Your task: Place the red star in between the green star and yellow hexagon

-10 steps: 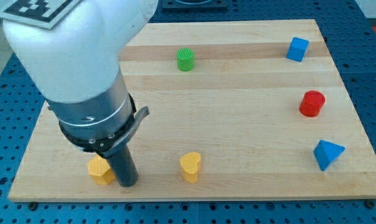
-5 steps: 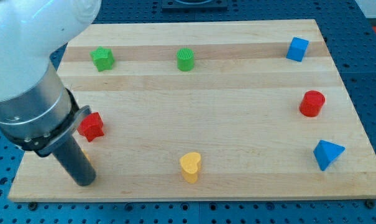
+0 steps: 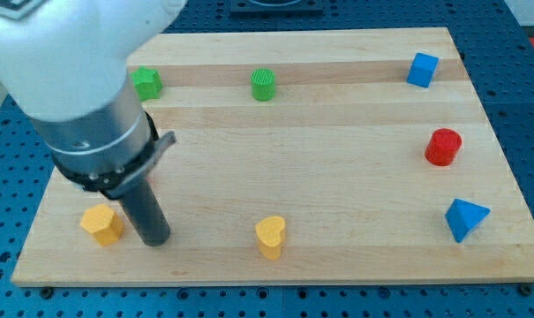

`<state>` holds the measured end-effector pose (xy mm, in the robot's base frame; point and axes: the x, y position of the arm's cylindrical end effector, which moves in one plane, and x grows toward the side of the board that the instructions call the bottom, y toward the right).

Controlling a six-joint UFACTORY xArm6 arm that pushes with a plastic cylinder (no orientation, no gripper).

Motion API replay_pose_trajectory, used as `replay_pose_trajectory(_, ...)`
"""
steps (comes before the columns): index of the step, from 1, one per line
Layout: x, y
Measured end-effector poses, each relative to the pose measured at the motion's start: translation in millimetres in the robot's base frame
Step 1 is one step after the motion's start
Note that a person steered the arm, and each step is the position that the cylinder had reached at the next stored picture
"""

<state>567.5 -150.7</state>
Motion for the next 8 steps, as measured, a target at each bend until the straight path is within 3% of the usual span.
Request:
replay_pose_trajectory(3,-78,-26)
replay_pose_trajectory(8,-107,-24)
